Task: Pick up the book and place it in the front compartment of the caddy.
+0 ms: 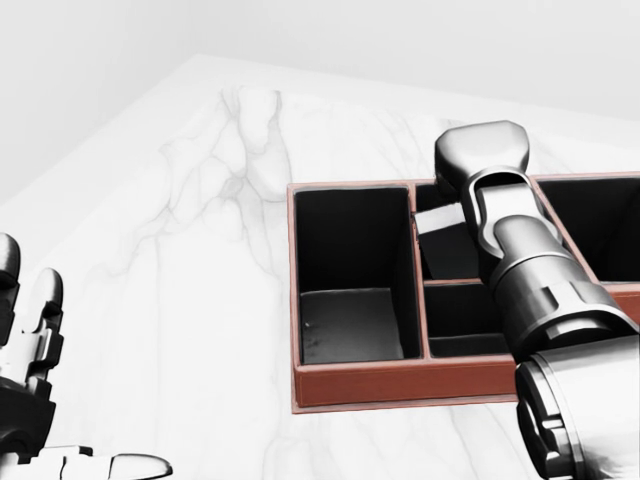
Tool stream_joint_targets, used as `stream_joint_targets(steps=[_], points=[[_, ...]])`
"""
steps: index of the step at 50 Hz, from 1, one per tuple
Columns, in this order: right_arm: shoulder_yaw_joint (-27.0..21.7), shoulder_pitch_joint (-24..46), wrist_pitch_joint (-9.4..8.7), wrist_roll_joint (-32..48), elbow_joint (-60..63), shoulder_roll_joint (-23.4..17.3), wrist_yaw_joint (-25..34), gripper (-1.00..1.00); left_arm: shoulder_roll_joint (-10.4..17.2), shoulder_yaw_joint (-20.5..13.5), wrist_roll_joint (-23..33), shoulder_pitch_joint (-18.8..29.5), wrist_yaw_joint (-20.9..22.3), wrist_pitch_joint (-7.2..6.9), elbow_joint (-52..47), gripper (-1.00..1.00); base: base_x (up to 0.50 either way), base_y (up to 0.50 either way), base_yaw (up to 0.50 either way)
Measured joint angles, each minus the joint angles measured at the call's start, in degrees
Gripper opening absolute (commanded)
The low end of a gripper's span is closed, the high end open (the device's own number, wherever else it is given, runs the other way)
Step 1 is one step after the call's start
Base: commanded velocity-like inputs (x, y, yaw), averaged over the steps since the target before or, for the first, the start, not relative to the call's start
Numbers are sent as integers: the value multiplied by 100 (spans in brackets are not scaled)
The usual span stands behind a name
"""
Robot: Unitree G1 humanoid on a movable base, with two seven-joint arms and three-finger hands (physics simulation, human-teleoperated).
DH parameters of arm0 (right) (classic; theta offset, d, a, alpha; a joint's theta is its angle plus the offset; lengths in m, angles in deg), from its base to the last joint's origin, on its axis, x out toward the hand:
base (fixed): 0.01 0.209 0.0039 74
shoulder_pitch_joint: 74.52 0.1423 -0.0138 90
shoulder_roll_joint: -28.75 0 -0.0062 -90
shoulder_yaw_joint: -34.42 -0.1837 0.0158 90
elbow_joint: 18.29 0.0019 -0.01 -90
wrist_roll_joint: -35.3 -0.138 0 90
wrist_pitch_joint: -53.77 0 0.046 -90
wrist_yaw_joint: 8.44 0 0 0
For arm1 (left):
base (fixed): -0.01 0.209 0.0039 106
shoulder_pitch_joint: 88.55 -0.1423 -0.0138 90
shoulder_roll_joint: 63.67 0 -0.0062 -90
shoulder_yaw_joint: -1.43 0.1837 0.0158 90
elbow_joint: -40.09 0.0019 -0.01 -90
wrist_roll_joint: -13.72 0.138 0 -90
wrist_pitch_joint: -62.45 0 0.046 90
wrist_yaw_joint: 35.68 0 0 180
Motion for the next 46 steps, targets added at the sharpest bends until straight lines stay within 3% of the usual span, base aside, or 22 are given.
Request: stream_joint_targets(steps=[23,34,46], points=[[66,153,0,100,30,-43,132,100,-5,3,-7,-19,11,0,-19,100,0,0,0],[142,619,0,168,102,-133,249,100,-7,-3,-12,-25,17,0,-28,100,0,0,0],[52,1194,0,-412,373,-255,487,100,-13,0,-5,-38,25,0,-38,100,0,0,0]])
